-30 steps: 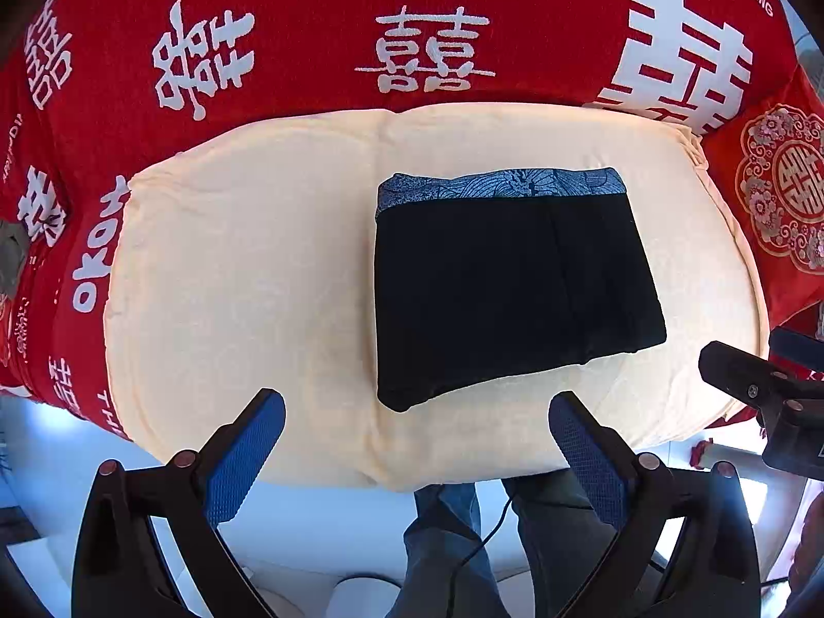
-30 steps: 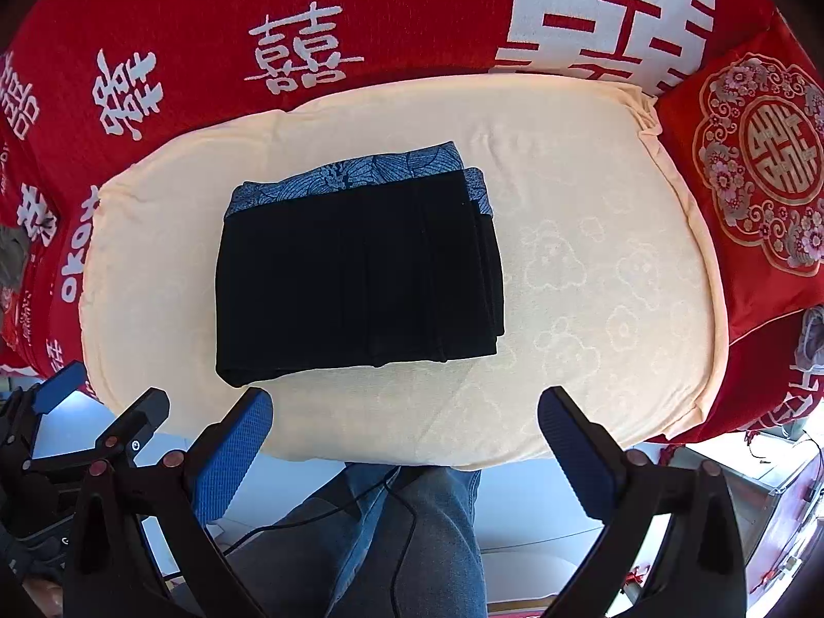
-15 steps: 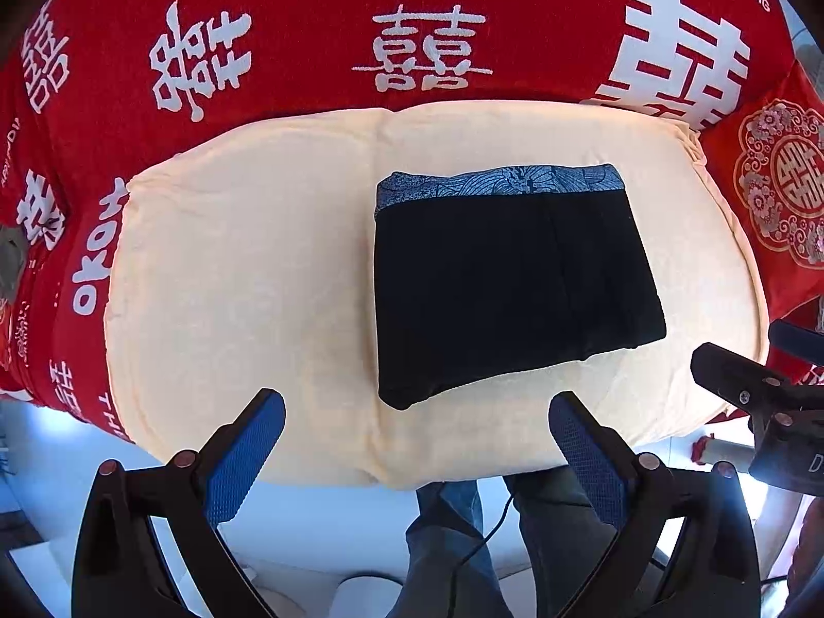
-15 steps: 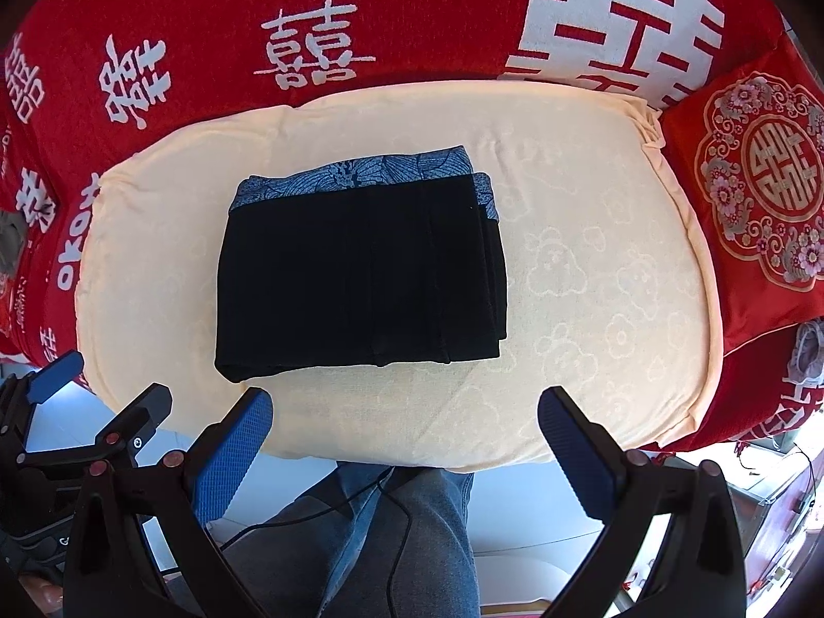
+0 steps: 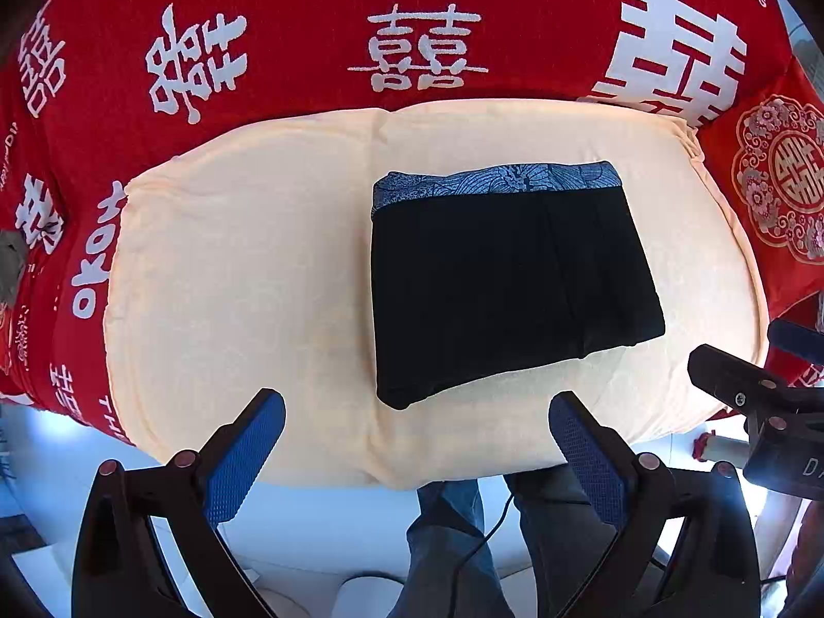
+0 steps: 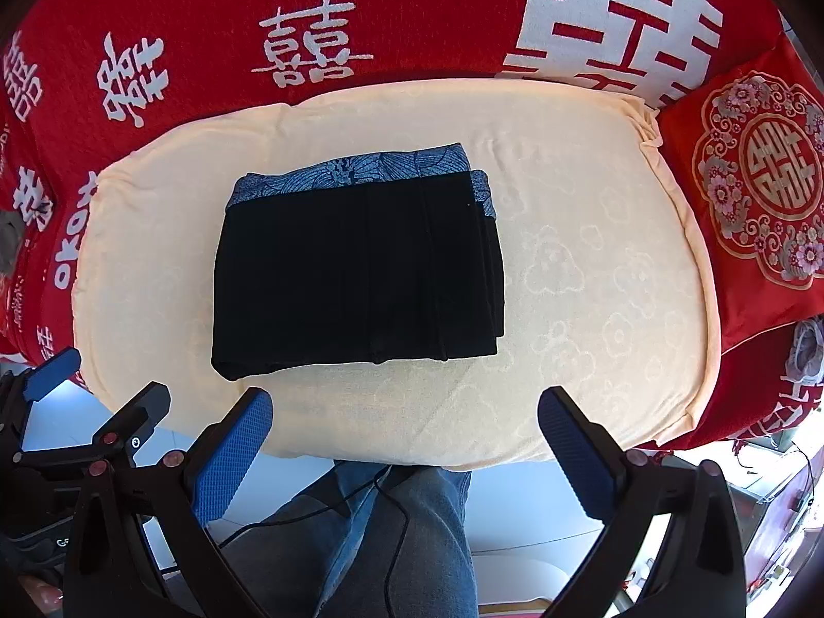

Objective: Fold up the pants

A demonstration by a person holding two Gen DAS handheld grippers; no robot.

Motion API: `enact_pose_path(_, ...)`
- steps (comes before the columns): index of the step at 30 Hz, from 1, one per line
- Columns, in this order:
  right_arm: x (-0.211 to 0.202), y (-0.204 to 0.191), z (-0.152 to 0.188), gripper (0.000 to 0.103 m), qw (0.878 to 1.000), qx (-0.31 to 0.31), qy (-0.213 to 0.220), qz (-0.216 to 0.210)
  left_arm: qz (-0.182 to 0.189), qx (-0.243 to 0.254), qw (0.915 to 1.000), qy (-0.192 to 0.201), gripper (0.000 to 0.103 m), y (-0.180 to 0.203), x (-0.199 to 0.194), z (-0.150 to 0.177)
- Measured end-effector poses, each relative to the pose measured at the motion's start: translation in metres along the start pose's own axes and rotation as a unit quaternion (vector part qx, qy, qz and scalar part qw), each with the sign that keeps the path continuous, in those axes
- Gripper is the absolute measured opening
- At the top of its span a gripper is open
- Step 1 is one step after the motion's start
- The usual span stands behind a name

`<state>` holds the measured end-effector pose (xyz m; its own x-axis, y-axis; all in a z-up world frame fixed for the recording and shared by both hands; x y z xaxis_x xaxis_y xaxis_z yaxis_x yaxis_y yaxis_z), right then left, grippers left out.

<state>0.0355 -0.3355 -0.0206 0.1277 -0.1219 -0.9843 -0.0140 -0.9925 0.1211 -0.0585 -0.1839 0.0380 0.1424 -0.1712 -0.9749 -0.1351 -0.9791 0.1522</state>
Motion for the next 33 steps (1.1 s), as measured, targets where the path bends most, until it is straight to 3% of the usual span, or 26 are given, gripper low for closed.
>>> enact_pose_path(33, 0.0051, -0.0013, 0.0004, 0.103, 1.000, 0.002, -0.006, 0.003, 0.000, 0.018, 0.9998, -0.006, 0.103, -0.0022, 0.0039, -0.0008)
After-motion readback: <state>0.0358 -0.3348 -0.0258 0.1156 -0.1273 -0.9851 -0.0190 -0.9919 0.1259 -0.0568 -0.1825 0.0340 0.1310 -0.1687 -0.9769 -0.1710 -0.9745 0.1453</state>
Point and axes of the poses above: each gripper's, at about its wrist camera, not at the fingertips, and x roughly the way its jaws point, y to its right, z to its underside, the point moved 1 cm from there along x, roughly the way its jaws point, and after that the axes turned 9 degrees about z, right-handed, at the moved point
